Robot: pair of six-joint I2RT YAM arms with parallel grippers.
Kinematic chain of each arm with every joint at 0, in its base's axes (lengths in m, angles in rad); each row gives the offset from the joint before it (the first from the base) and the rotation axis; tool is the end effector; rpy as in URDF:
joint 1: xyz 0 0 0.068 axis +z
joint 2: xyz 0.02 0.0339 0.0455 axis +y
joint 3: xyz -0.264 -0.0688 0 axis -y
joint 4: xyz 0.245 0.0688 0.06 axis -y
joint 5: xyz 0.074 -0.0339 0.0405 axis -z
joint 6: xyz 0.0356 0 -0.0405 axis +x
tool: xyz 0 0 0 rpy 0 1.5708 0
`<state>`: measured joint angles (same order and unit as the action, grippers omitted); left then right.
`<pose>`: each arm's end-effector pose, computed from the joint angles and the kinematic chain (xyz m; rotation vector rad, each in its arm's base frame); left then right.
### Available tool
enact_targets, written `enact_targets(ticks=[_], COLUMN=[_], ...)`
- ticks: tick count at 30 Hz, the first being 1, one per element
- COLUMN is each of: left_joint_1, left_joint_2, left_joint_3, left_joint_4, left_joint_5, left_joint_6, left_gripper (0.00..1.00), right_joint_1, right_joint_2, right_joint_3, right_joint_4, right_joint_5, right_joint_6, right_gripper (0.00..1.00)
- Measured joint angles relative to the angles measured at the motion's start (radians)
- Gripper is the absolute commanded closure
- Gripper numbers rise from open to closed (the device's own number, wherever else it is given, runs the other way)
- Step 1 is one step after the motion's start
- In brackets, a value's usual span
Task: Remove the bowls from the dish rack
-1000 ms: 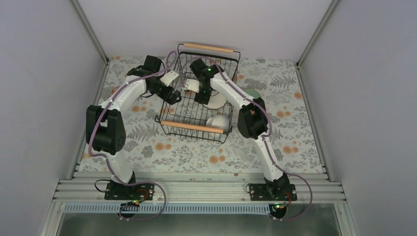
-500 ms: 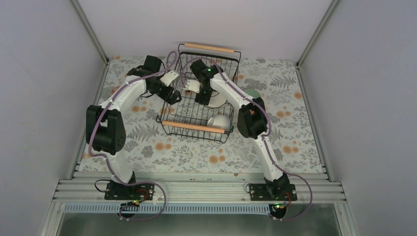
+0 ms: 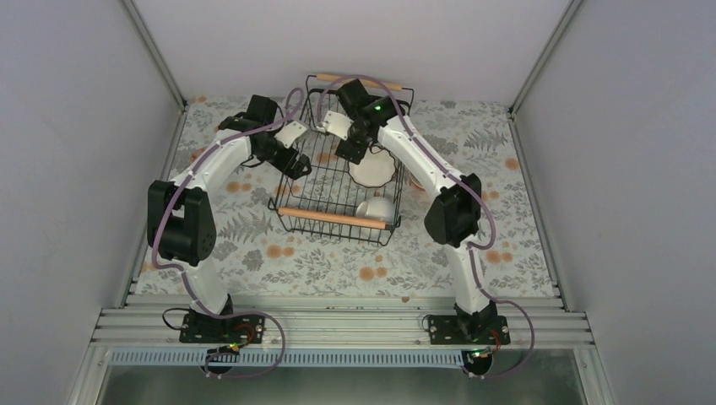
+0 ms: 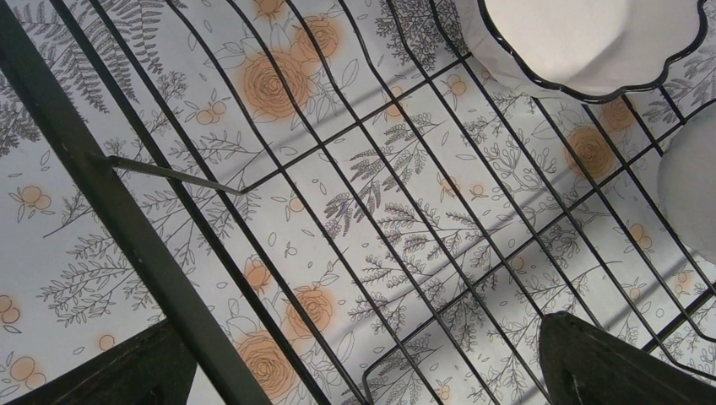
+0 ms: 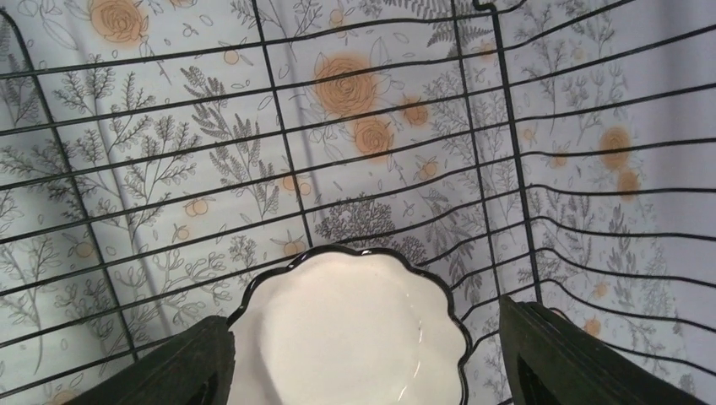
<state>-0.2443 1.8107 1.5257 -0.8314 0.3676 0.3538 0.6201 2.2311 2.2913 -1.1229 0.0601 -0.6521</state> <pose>0.3673 -0.1048 0.2623 0.8842 2.4839 -0.4556 0.3888 0.2750 0.3009 -1.5477 2.1304 -0.0901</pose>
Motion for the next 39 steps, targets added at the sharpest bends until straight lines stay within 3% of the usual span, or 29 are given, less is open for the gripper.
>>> enact_targets(ticks=[9,24,30,39], left_joint_1=[0.0,0.0,0.0,0.0], left_joint_2=[-0.032,-0.063,-0.069,-0.084], left_joint_3=[0.0,0.0,0.0,0.0], left_joint_4=[0.001,0.008,0.008,0.008], left_joint_5=[-0.035,-0.043,-0.043,-0.043], left_joint_6=[0.0,0.0,0.0,0.001], left_gripper=[0.0,0.0,0.0,0.0], right_joint_1=[0.0,0.0,0.002,0.016], right_joint_2=[0.018,0.132,0.147,0.152], right_joint_3=[-0.027,-0.097,-0.1,-0.106], right_joint_4=[-0.106,-0.142,-0.136,-0.126], right_joint_5=[-0.034,-0.073,-0.054,0.047], right_joint_6=[0.045,0.097,0.114,0.148], right_gripper=[0.38,0.42,0.72,0.96])
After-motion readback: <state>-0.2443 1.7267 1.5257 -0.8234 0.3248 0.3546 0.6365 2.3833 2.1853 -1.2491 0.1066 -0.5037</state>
